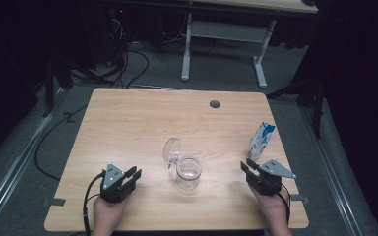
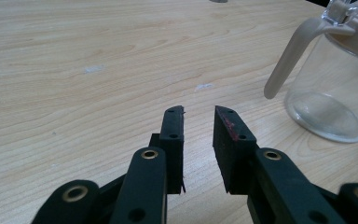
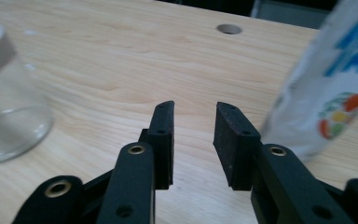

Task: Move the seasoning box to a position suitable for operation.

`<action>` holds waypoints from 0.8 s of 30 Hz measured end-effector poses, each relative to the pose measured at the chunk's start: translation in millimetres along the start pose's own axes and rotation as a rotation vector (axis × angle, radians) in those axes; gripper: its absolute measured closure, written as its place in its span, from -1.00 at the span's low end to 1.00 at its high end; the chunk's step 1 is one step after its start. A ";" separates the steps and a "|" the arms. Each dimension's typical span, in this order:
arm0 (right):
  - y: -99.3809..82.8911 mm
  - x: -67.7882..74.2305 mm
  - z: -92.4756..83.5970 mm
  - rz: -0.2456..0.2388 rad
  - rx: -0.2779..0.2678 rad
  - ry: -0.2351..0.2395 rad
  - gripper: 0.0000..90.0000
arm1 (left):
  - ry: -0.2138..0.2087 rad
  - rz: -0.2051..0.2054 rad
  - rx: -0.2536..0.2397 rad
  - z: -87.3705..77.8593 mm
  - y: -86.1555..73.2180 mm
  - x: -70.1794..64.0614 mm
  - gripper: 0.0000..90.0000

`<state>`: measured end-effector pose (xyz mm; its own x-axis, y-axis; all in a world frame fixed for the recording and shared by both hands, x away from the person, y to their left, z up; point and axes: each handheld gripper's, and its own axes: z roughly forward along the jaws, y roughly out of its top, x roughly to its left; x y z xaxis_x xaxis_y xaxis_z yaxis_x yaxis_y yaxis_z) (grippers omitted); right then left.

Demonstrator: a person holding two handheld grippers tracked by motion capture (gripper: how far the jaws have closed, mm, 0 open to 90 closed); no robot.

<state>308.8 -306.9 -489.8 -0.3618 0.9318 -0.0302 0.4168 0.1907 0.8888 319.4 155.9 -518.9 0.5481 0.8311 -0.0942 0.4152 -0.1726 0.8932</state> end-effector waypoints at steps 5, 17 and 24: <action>-0.2 -12.2 -4.2 0.010 -0.008 -0.054 0.39 | -0.001 0.011 0.000 0.9 0.3 -3.7 0.63; 5.3 -35.7 9.0 0.044 0.004 -0.128 0.34 | 0.041 0.000 -0.005 -15.9 -8.2 1.7 0.62; 11.6 -35.4 19.2 0.032 0.016 -0.182 0.38 | 0.078 -0.023 -0.017 -30.6 -15.0 7.8 0.62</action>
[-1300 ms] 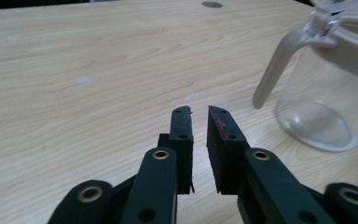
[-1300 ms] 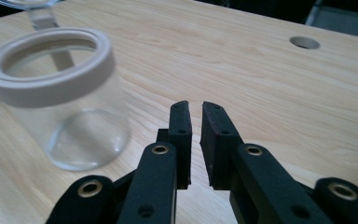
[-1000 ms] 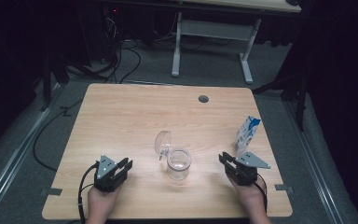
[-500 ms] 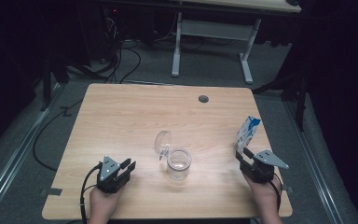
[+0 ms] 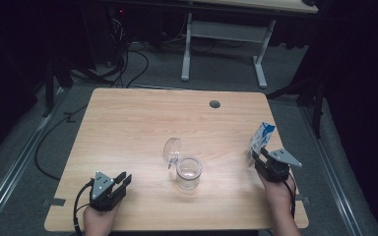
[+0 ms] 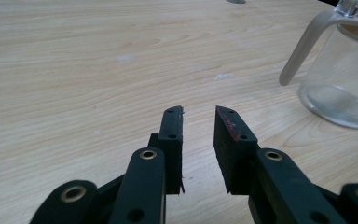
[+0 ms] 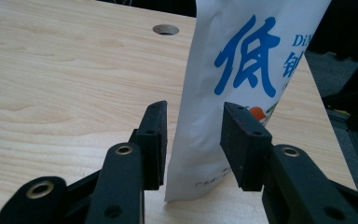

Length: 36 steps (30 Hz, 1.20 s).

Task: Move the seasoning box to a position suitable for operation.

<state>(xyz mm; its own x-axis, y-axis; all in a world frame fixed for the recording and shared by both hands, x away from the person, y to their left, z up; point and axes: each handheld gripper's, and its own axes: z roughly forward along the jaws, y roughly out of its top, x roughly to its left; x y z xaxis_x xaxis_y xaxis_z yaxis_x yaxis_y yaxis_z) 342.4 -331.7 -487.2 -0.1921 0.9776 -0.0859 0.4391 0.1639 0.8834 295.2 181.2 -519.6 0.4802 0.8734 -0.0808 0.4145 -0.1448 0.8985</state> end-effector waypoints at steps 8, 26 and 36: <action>1.1 -0.8 3.5 0.004 0.009 -0.010 0.61 | 0.004 -0.007 0.002 -3.6 -2.0 1.5 0.62; -9.0 -16.1 -13.5 0.008 0.000 -0.018 1.00 | -0.039 0.012 0.001 13.7 7.0 -5.2 0.62; -18.5 -28.6 -23.2 0.059 -0.020 0.034 0.54 | -0.075 0.030 0.007 25.2 11.7 -12.9 0.61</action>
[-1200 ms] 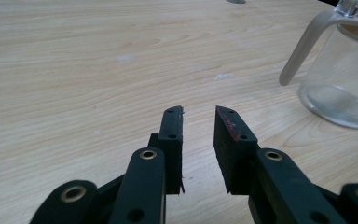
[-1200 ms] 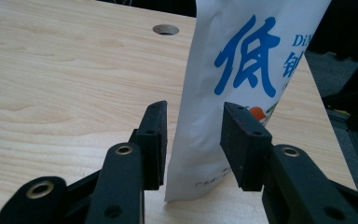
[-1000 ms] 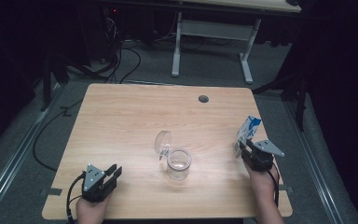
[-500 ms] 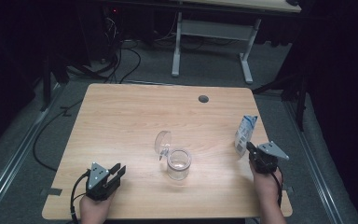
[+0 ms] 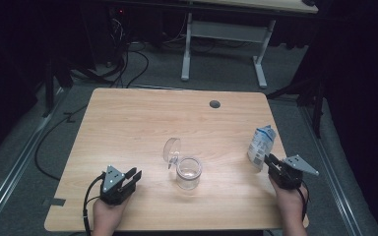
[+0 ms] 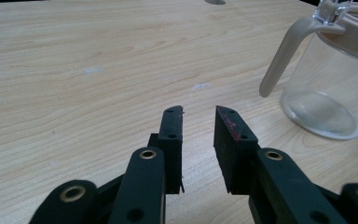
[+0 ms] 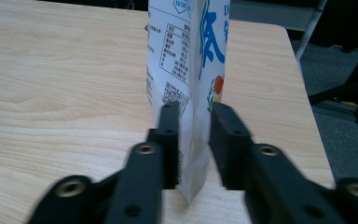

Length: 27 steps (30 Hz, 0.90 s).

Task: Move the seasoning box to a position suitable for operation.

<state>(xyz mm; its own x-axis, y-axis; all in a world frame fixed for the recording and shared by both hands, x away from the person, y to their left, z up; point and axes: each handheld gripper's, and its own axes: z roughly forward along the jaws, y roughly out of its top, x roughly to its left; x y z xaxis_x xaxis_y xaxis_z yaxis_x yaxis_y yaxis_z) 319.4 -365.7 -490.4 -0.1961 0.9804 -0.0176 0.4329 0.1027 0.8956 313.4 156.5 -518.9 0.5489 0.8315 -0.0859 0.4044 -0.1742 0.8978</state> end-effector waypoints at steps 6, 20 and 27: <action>4.8 2.5 8.6 -0.006 -0.010 0.013 0.30 | 0.027 -0.011 -0.010 -10.7 -4.6 4.9 0.61; 13.9 0.0 23.0 -0.024 -0.031 0.002 0.64 | 0.078 -0.038 -0.018 -32.2 -14.5 14.0 0.61; 13.4 -1.8 22.6 -0.021 -0.034 0.025 0.97 | 0.075 -0.037 -0.011 -31.5 -15.3 12.9 0.60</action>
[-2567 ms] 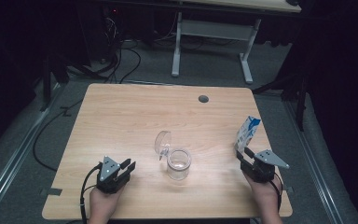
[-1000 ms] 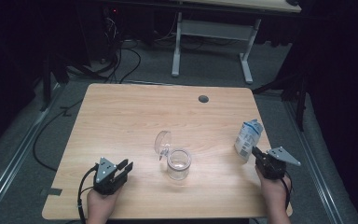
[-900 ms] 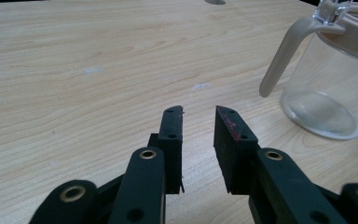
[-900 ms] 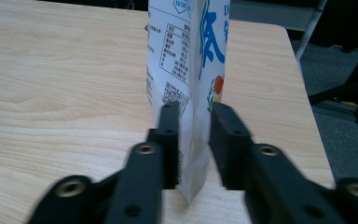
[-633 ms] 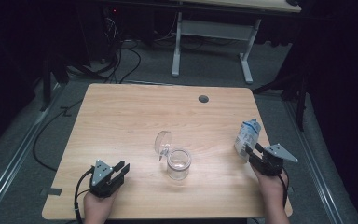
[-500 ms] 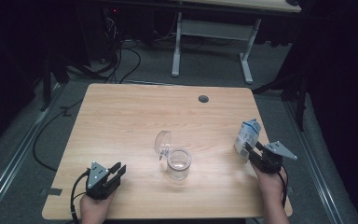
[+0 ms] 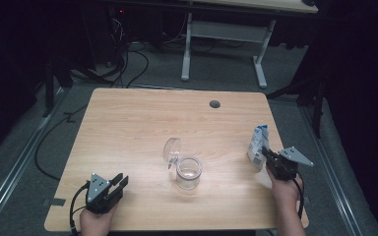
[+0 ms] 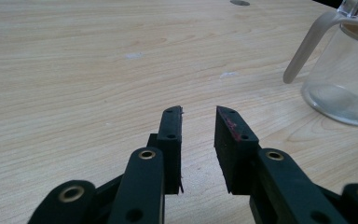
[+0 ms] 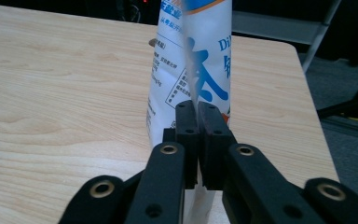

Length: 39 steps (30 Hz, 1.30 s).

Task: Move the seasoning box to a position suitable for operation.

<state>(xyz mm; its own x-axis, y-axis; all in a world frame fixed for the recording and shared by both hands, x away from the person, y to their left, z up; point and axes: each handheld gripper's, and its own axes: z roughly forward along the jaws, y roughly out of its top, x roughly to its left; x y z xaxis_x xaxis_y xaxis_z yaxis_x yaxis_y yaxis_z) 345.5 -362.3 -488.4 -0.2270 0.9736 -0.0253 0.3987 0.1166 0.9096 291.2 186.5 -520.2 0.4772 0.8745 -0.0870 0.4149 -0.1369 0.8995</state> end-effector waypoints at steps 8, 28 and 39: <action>-0.3 -0.8 -0.5 -0.010 -0.004 0.009 1.00 | -0.012 0.008 -0.005 -0.1 0.1 -0.6 0.54; 12.7 9.3 -16.8 -0.005 -0.040 0.074 1.00 | -0.045 0.000 -0.034 1.3 3.8 -3.1 0.46; 14.2 21.3 -28.4 -0.022 -0.042 0.121 1.00 | -0.088 0.020 -0.038 11.7 9.3 -9.6 0.42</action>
<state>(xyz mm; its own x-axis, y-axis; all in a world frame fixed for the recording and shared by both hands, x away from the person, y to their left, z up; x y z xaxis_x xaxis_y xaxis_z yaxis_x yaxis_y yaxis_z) 321.0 -345.5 -464.3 -0.3418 0.9398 0.0026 0.3551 0.1266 0.9262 299.5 171.4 -516.0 0.5519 0.8274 -0.1040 0.3751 -0.1349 0.9171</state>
